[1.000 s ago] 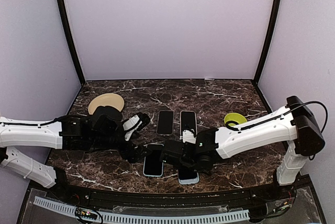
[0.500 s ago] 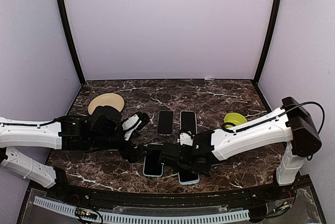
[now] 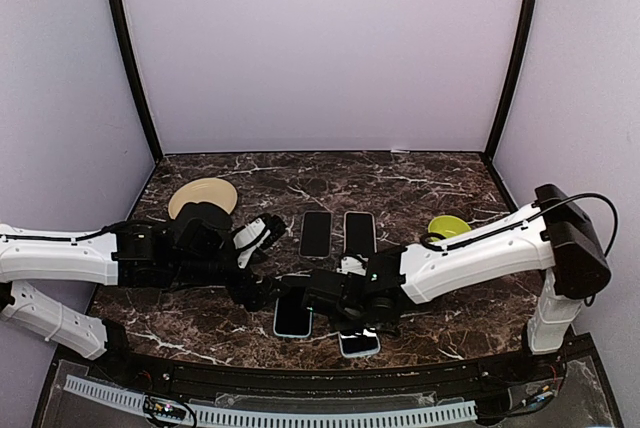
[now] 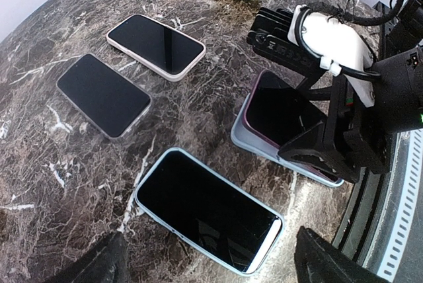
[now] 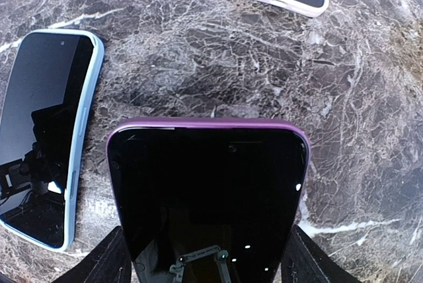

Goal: Put the phone into the phone case
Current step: Install the phone into the phone case.

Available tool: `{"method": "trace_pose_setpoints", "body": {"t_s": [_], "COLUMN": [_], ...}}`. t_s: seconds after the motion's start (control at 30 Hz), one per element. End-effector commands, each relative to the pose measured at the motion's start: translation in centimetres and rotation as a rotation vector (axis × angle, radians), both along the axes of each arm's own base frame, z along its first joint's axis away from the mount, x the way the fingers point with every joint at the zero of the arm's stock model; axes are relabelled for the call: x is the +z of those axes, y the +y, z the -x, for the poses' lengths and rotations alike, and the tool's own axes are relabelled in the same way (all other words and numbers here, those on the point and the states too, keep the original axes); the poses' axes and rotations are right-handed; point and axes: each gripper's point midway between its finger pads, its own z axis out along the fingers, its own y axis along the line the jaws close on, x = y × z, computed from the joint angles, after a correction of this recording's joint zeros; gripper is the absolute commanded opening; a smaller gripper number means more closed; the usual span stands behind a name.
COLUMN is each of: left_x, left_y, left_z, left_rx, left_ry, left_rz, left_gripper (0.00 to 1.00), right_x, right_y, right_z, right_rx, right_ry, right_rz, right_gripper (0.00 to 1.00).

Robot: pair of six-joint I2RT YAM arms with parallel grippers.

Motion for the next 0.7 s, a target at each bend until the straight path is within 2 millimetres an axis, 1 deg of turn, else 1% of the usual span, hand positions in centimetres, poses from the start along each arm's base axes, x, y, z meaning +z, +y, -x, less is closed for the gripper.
{"method": "trace_pose_setpoints", "body": {"t_s": [0.0,0.17,0.23,0.3,0.4,0.47,0.53,0.6,0.67], "left_x": [0.2,0.1,0.1,0.0,0.0,0.0,-0.1,-0.1,-0.1], "left_y": [0.1,0.1,0.1,0.1,0.1,0.0,0.0,0.1,0.1], "left_z": [-0.1,-0.1,-0.1,-0.1,-0.1,-0.2,-0.2,-0.2,-0.2], "left_rx": [0.004,0.002,0.001,0.001,0.000,-0.001,-0.001,0.000,0.001], "left_ry": [-0.007,-0.008,-0.010,-0.009,-0.009,-0.010,-0.011,-0.010,-0.011], "left_rz": [0.009,0.005,0.004,0.001,0.000,-0.002,-0.005,-0.008,-0.009], "left_gripper": [0.90,0.90,0.90,0.90,0.90,0.90,0.90,0.90,0.90], "right_x": [-0.9,-2.8,-3.3,-3.6,-3.5,-3.2,-3.1,-2.9,-2.6], "right_y": [0.5,0.0,-0.2,-0.3,-0.3,-0.3,-0.4,-0.5,-0.6], "right_z": [0.8,1.8,2.0,2.1,2.0,1.8,1.7,1.5,1.4], "right_rx": [0.035,0.038,0.036,0.033,0.031,0.031,0.030,0.028,0.030], "right_ry": [0.068,0.125,0.138,0.142,0.138,0.132,0.129,0.127,0.126], "right_rz": [0.036,0.042,0.048,0.055,0.058,0.058,0.060,0.060,0.060], "right_gripper": [0.02,0.07,0.13,0.23,0.42,0.58,0.70,0.76,0.80]}}
